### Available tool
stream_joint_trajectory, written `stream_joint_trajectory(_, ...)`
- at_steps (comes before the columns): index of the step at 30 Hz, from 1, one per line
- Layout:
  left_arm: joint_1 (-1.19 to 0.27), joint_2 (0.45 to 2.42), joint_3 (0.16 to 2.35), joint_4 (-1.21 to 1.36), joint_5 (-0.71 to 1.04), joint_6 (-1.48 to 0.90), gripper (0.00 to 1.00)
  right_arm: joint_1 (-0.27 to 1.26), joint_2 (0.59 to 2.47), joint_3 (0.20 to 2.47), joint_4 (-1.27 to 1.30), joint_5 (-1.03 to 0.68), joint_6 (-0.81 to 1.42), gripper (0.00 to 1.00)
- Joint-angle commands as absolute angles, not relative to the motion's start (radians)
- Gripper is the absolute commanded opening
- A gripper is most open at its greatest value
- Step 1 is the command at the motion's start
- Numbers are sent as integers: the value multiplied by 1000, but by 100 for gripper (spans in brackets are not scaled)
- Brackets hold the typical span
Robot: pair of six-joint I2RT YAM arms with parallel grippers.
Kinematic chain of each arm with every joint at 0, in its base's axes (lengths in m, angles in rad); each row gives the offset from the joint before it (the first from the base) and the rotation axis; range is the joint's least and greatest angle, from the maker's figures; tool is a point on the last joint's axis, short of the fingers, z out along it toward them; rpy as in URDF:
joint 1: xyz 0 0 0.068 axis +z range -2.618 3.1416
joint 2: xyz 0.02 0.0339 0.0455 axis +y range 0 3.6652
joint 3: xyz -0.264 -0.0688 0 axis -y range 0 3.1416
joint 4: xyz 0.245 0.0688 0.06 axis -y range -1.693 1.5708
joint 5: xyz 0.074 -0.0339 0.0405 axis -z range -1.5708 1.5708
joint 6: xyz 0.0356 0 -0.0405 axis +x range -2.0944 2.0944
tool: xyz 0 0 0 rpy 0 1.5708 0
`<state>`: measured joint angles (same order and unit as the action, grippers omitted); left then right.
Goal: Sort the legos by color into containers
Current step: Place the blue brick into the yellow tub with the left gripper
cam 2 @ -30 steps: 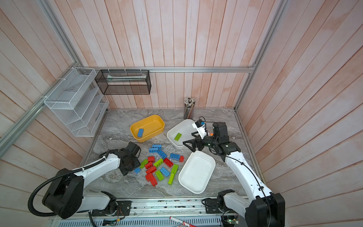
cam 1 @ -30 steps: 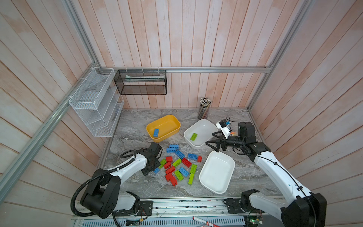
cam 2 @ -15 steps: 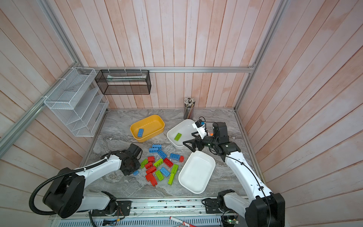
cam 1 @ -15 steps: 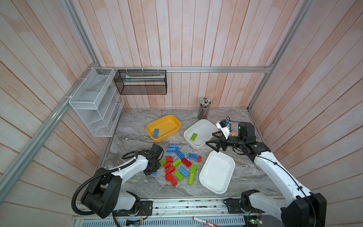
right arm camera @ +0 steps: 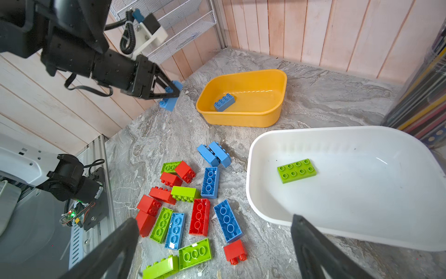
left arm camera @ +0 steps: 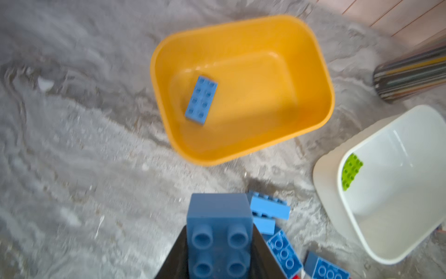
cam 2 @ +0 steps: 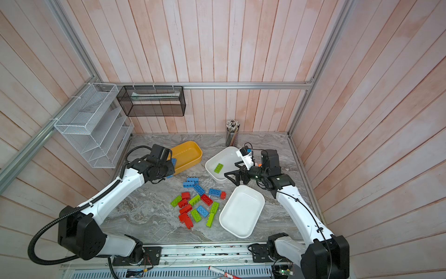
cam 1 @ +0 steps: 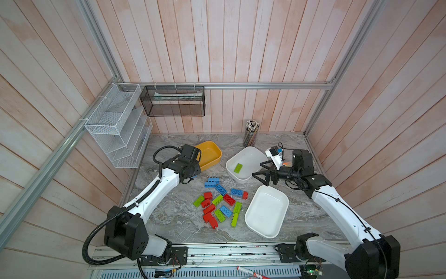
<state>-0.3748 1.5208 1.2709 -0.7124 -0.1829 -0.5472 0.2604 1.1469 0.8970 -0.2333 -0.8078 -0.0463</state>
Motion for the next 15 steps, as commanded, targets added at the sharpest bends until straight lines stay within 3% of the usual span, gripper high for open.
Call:
stream_joint_trajectory(1, -346, 1662, 1356, -611, -140, -327, 27, 265, 1167, 935, -201, -831, -28, 98)
stream_joint_trajectory(13, -328, 2096, 1629, -502, -181, -187, 28, 265, 1171, 934, -249, -794, -67, 98)
stream_joint_trajectory(15, -323, 2118, 1644, -498, -189, -189, 33, 264, 1169, 933, -259, -790, -71, 98)
